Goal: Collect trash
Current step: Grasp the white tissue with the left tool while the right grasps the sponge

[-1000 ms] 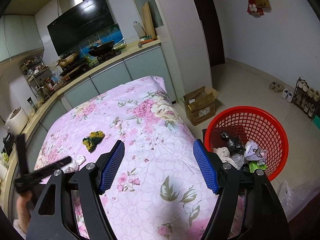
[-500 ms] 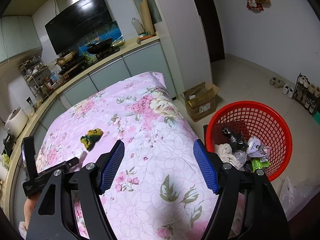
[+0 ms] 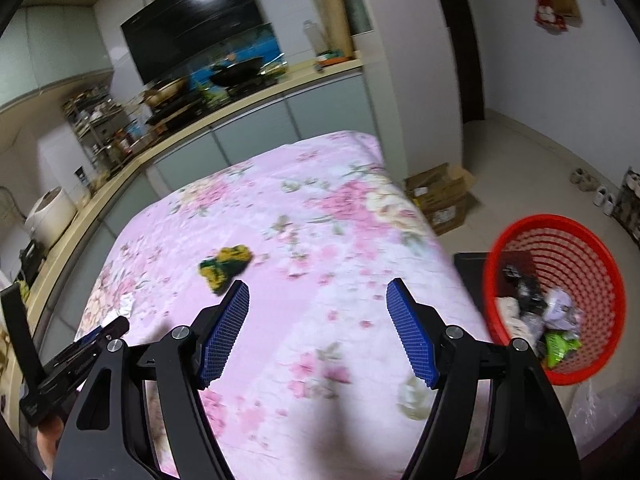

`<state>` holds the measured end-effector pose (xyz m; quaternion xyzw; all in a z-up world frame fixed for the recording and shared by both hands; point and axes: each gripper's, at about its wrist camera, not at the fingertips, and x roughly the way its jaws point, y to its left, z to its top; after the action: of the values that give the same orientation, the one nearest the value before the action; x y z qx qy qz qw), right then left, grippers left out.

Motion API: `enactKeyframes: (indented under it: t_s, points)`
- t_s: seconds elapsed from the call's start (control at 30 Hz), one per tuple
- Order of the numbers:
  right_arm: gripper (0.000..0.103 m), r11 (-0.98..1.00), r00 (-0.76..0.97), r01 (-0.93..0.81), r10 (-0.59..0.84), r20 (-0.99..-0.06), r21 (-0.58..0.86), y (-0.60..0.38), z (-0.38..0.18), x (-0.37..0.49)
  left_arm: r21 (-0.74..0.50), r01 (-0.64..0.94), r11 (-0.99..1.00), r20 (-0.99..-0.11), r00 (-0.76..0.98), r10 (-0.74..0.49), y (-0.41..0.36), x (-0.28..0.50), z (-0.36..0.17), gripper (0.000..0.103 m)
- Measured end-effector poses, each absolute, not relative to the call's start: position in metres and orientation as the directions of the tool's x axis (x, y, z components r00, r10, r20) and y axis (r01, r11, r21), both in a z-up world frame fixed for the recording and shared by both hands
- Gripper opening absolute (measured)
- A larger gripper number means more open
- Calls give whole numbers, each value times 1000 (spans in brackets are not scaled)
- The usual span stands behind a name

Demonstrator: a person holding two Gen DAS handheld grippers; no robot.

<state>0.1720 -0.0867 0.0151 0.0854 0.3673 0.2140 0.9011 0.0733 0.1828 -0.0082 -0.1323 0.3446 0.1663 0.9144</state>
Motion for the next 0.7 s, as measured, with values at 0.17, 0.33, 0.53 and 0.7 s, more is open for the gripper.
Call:
enactKeyframes:
  t_s: [0.17, 0.33, 0.53, 0.7]
  points:
    - [69, 875, 600, -372, 482, -638, 310, -53, 12, 183, -130, -462, 877, -643, 713, 281, 198, 54, 1, 39]
    - [77, 857, 557, -408, 507, -658, 314, -15, 4, 200, -145, -519, 843, -629, 706, 327, 214, 41, 2, 39]
    - [78, 841, 505, -454, 515, -692, 295, 33, -11, 226, -158, -545, 823, -624, 701, 345, 224, 35, 0, 39]
    - [78, 831, 488, -504, 499, -716, 235, 69, -24, 239, -157, -558, 815, -629, 692, 353, 228, 34, -5, 39]
